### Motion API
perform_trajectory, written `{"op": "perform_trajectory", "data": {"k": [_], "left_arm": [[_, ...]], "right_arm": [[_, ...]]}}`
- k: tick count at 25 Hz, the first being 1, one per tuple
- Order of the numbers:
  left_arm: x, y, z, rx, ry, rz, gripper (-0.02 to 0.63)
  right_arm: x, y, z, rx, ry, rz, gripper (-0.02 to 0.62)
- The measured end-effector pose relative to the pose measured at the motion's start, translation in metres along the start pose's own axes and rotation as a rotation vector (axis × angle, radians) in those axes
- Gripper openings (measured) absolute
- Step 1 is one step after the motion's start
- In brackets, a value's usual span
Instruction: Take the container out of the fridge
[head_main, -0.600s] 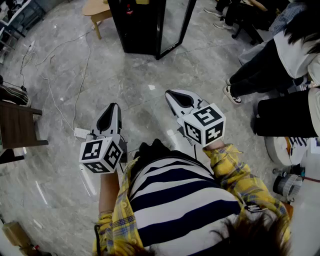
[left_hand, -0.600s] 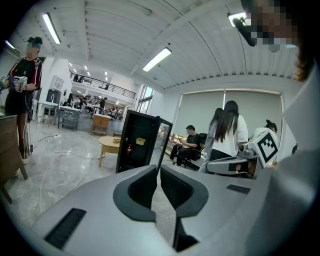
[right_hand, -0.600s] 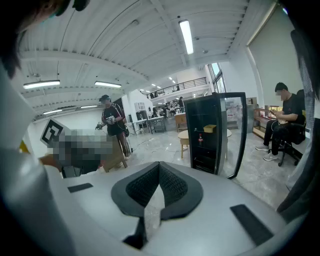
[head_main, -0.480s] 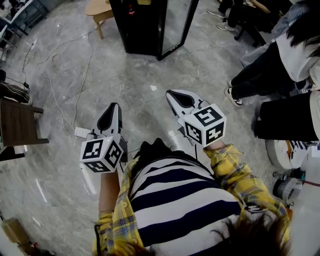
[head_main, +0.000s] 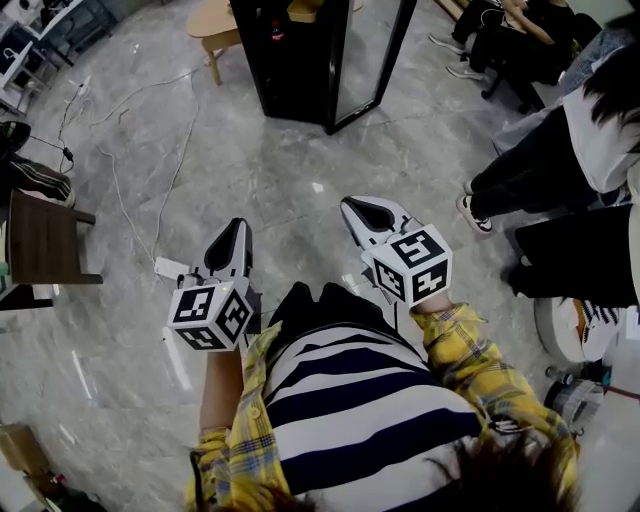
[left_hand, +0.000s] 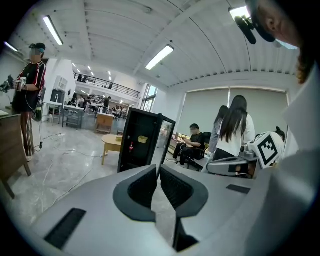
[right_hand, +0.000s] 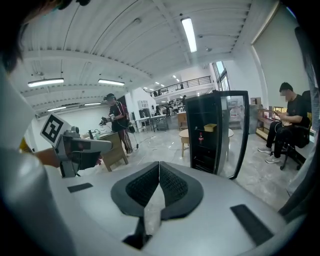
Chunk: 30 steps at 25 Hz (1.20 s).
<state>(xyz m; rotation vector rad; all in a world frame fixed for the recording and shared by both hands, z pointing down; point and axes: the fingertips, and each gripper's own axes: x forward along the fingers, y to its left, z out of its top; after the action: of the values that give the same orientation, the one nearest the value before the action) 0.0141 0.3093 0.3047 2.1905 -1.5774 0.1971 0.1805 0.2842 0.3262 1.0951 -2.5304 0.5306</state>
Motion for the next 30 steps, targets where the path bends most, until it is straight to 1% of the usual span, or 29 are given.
{"op": "perform_trajectory", "data": {"k": [6, 12, 18, 24, 30], "left_arm": [[0.004, 0.011, 0.0, 0.005, 0.012, 0.032, 0.037], [0.026, 0.037, 0.009, 0.014, 0.0, 0.04, 0.037], [0.07, 0.062, 0.029, 0.026, -0.013, 0.026, 0.037], [0.109, 0.097, 0.052, 0.037, 0.014, 0.0, 0.037], [0.145, 0.136, 0.074, 0.033, 0.03, -0.009, 0.037]], "right_arm": [[0.013, -0.002, -0.004, 0.003, 0.027, 0.014, 0.028], [0.041, -0.006, 0.006, -0.036, 0.042, 0.002, 0.028], [0.081, -0.025, 0.026, -0.065, 0.054, 0.006, 0.028], [0.136, -0.035, 0.052, -0.065, 0.078, 0.014, 0.028], [0.19, -0.044, 0.079, -0.061, 0.088, 0.022, 0.028]]}}
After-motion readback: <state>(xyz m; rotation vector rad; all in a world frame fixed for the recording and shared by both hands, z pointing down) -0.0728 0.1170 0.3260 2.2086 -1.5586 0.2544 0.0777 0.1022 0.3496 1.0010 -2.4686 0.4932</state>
